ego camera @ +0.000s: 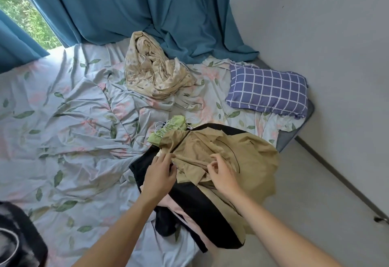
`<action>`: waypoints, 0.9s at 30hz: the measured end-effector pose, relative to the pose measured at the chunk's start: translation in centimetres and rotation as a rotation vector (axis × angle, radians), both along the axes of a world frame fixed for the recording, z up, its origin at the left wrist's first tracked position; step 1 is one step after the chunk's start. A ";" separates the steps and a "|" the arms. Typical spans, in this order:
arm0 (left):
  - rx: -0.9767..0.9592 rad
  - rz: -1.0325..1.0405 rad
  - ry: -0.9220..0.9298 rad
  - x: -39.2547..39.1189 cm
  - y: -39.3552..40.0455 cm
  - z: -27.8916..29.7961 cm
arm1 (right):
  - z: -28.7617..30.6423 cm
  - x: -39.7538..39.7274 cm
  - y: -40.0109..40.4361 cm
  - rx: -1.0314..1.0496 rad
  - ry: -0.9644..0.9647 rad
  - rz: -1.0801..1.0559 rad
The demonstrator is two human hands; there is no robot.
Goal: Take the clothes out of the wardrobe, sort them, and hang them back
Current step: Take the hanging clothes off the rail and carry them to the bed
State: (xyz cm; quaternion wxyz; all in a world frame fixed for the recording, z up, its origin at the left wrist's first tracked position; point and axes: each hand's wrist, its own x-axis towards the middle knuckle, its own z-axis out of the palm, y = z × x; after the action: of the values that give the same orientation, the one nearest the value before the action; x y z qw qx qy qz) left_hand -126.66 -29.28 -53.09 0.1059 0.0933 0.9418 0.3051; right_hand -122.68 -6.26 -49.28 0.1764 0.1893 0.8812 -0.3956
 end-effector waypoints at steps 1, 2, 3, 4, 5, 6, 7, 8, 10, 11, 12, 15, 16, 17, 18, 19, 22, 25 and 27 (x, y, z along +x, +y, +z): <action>-0.006 -0.040 0.019 0.2 0.9 1.3 | 1.0 1.4 1.0 0.045 0.034 -0.012; 0.002 -0.078 0.032 0.5 2.1 2.8 | 2.1 2.9 2.1 0.099 0.065 -0.023; 0.017 -0.119 0.040 0.9 3.3 4.4 | 3.3 4.5 3.2 0.150 0.088 -0.034; 0.033 -0.167 0.057 1.4 4.5 6.0 | 4.5 6.0 4.3 0.178 0.114 -0.045; 0.049 -0.226 0.077 2.1 5.7 7.6 | 5.9 7.8 5.5 0.195 0.133 -0.062; 0.061 -0.291 0.098 2.9 6.9 9.2 | 7.1 9.6 6.7 0.219 0.156 -0.086; 0.069 -0.354 0.123 3.8 8.1 10.5 | 8.3 11.5 7.9 0.258 0.174 -0.115; 0.075 -0.411 0.144 4.8 9.4 11.7 | 9.4 13.5 9.2 0.301 0.195 -0.150; 0.075 -0.507 0.177 6.9 12.3 13.8 | 11.7 17.5 11.2 0.371 0.235 -0.228; 0.064 -0.563 0.198 8.3 14.0 14.7 | 12.8 19.7 12.2 0.401 0.254 -0.270; 0.054 -0.621 0.227 9.9 15.8 15.7 | 13.8 22.1 13.0 0.429 0.273 -0.309; 0.052 -0.814 0.309 15.6 21.1 18.7 | 16.2 30.1 14.6 0.498 0.340 -0.470; 0.062 -0.906 0.353 19.0 22.9 19.9 | 17.0 34.4 14.8 0.514 0.364 -0.557; 0.075 -0.962 0.381 21.3 24.1 20.8 | 17.6 37.3 14.6 0.520 0.388 -0.622; 0.083 -0.983 0.392 22.7 24.6 21.4 | 18.0 38.9 13.9 0.514 0.414 -0.661; 0.101 -1.021 0.411 25.4 25.5 22.2 | 18.6 42.0 13.1 0.513 0.427 -0.716; 0.156 -1.201 0.449 35.4 27.2 24.2 | 20.0 52.6 9.7 0.559 0.438 -0.872; 0.224 -1.400 0.429 46.2 27.7 25.7 | 20.4 63.1 5.5 0.617 0.416 -1.050; 0.256 -1.528 0.404 53.1 27.6 26.5 | 21.0 69.3 2.8 0.625 0.417 -1.207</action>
State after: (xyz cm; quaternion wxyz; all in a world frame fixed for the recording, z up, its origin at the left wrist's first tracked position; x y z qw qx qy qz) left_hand -73.59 -1.65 -26.61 0.1017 0.7775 0.5760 0.2309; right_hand -53.41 -3.42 -28.29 -0.3084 0.6063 0.7103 -0.1812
